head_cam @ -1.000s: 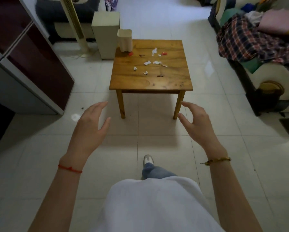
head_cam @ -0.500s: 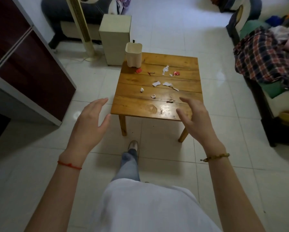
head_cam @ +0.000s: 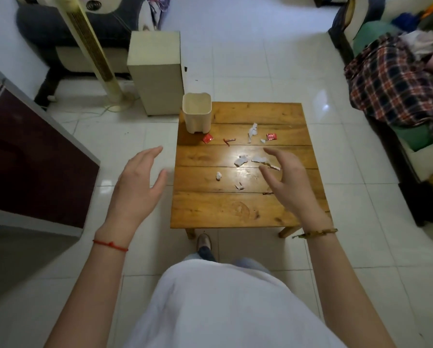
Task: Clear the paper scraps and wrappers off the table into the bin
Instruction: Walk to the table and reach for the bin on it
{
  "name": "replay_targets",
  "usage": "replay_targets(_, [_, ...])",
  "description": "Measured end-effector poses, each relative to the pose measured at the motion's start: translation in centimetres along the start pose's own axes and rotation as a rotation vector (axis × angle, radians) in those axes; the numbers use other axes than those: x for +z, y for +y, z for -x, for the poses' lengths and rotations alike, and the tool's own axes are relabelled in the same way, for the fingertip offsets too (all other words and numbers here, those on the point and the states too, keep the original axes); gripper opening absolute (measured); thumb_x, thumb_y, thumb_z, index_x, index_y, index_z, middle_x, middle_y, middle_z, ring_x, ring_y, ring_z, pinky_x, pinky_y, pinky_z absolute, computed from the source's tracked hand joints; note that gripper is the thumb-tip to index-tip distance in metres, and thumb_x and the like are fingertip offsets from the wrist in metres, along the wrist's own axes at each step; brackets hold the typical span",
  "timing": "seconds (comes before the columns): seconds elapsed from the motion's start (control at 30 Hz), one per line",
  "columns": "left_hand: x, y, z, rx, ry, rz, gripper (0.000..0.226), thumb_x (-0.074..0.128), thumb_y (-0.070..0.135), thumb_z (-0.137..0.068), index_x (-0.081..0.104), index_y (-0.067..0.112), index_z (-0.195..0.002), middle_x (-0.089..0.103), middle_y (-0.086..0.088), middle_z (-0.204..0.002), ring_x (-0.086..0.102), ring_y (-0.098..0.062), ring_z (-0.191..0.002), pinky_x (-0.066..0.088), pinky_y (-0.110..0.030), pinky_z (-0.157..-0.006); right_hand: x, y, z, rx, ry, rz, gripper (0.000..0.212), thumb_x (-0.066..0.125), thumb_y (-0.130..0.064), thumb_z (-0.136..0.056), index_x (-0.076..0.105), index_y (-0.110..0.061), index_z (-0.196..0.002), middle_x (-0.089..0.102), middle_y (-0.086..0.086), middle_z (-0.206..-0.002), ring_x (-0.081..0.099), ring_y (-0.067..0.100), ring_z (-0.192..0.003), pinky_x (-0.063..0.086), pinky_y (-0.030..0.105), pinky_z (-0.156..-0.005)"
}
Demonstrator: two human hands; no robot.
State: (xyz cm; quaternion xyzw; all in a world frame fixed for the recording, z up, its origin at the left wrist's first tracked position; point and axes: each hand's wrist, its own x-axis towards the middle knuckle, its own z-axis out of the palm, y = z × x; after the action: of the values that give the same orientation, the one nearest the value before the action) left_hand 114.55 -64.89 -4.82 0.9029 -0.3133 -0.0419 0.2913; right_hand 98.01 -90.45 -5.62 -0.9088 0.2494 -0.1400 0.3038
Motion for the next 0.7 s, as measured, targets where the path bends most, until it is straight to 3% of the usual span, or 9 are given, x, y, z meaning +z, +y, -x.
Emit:
replay_targets(0.4, [3.4,-3.2,-13.8,-0.069,-0.089,-0.02,0.051,0.047,0.03,-0.095,0.036,0.02,-0.144,0.045,-0.003,-0.146,0.041,-0.02,-0.134,0.039,-0.038,-0.106,2.3,1.2,-11.4,0.06,-0.029,0.052,0.042,0.054,-0.031,-0.094,0.048,-0.019,-0.134,0.054,-0.003,-0.131,0.042,0.012,-0.128,0.037,0.04,-0.109])
replay_targets(0.7, [11.0,-7.2,-29.2,-0.249,-0.157,0.028,0.053,0.048,0.03,-0.096,0.035,0.016,-0.145,0.042,-0.007,-0.148,0.04,-0.025,-0.136,0.039,-0.041,-0.107,6.1,4.7,-23.2,0.098,-0.059,0.06,0.041,0.053,-0.03,-0.096,0.048,-0.017,-0.134,0.053,-0.001,-0.132,0.042,0.013,-0.127,0.037,0.036,-0.108])
